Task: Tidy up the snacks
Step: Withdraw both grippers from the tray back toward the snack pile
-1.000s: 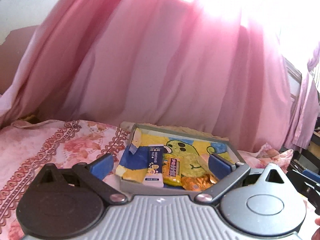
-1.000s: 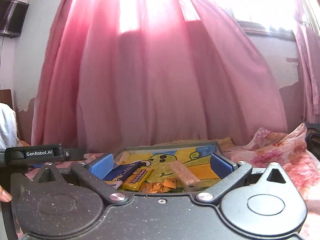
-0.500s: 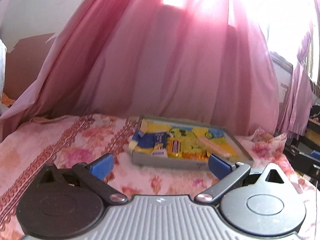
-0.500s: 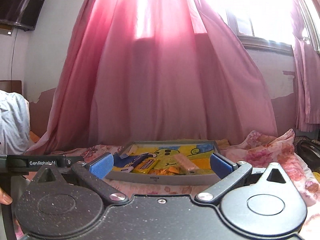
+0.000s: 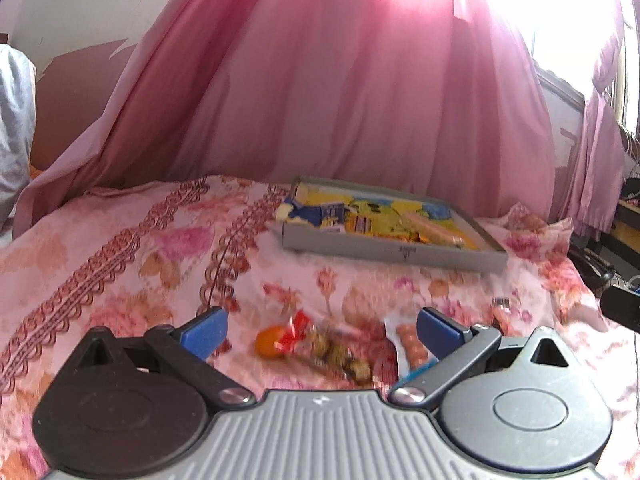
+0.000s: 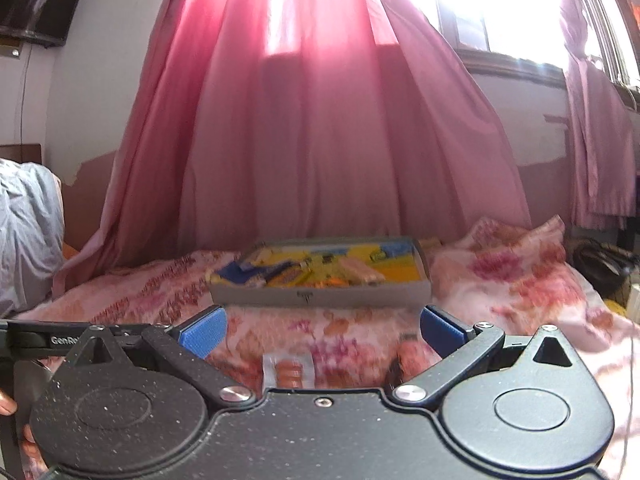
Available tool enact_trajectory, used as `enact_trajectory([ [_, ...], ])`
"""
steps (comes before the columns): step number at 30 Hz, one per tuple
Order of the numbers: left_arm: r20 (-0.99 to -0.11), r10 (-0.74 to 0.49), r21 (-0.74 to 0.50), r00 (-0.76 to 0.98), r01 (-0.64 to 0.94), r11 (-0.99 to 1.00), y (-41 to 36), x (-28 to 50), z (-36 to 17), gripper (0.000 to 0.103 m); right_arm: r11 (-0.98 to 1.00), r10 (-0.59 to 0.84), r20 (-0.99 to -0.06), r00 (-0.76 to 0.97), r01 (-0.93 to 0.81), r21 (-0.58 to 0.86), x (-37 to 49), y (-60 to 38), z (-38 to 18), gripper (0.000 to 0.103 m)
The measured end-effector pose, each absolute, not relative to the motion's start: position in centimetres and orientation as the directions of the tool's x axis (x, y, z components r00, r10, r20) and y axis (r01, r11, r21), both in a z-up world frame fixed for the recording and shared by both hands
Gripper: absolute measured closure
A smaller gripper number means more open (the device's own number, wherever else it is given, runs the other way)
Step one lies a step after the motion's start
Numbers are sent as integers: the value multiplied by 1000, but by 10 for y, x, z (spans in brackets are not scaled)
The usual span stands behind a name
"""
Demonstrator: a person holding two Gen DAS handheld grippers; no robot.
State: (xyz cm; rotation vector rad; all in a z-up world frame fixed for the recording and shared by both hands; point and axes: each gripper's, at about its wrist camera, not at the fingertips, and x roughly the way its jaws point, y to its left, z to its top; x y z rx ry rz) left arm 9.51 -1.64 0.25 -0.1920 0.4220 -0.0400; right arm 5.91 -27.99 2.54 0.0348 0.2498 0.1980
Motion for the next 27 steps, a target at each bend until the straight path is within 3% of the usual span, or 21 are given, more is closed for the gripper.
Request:
enact_trajectory([
  [8,-516,-104,-164,850,21,986,-26,78,-31,0,987,158,-361,919,-139,78,43,-283,-9,1],
  [17,-562,-66,-132,825,-10,991,-26,73,-49,0,993,116,-499,859,-107,45,43,-270,-44,1],
  [27,-586,-101,-170,804,1,986,-25,74,-60,0,995,85,-544,834,-96,9,56,-264,-53,1],
])
